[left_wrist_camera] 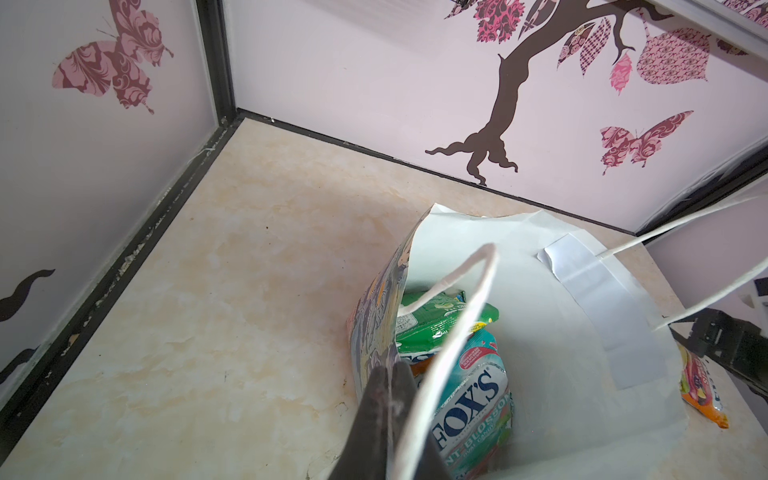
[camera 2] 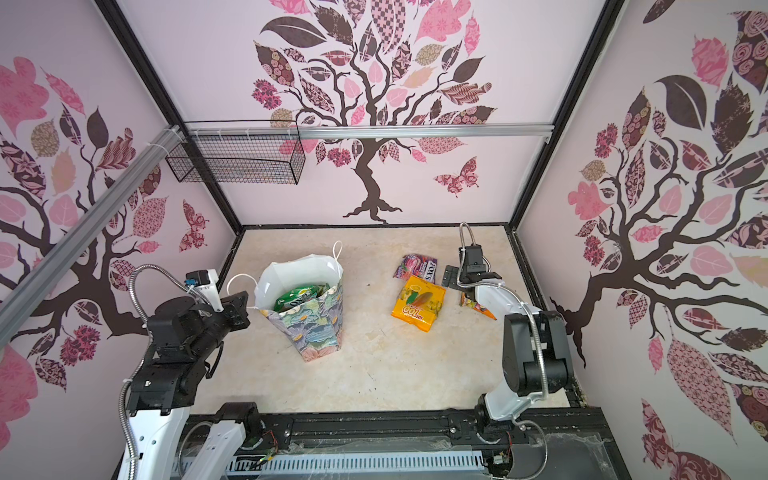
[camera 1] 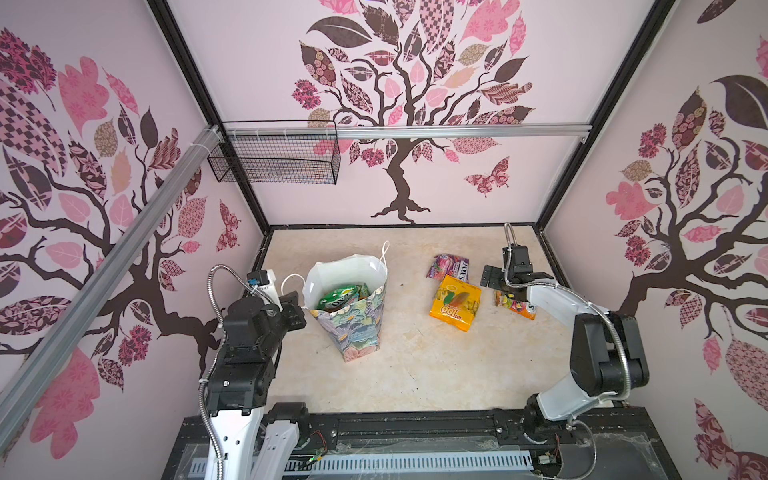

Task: Place the snacks into the paper bag
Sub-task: 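Move the right gripper past the yellow bag over the pink-orange FOX'S Fruits bag, then lower the right gripper onto the FOX'S Fruits bag edge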

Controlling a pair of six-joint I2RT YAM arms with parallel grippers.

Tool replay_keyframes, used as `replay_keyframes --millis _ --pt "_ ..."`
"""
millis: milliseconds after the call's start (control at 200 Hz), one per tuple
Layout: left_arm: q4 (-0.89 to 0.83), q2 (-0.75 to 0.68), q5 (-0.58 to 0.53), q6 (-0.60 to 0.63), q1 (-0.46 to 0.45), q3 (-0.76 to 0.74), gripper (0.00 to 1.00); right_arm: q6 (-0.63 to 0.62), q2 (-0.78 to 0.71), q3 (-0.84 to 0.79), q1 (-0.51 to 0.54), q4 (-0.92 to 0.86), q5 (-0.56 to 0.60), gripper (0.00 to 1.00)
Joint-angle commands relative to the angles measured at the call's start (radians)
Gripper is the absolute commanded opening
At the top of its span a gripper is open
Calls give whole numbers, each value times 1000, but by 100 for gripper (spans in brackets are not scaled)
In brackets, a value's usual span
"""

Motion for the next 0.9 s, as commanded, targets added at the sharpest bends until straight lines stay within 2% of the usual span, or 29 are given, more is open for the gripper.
replay_keyframes --millis 0,70,165,370,500,735,890 --pt "24 -10 7 0 3 -11 9 -6 82 59 -56 -1 -4 100" --pt "36 -6 23 -6 4 -13 9 4 120 100 -86 -24 -55 100" --pt "33 -7 22 -5 4 -13 9 -20 143 122 -89 -49 -16 99" --pt "25 -10 9 1 4 -12 9 18 136 33 -103 4 -110 100" --pt "22 -12 8 2 4 -13 9 20 135 17 -103 -29 -161 100" --pt "21 -11 4 3 4 -15 9 61 29 -67 -104 -12 -290 100" --pt "18 -12 1 4 4 -15 9 102 -47 -180 -103 34 -387 100"
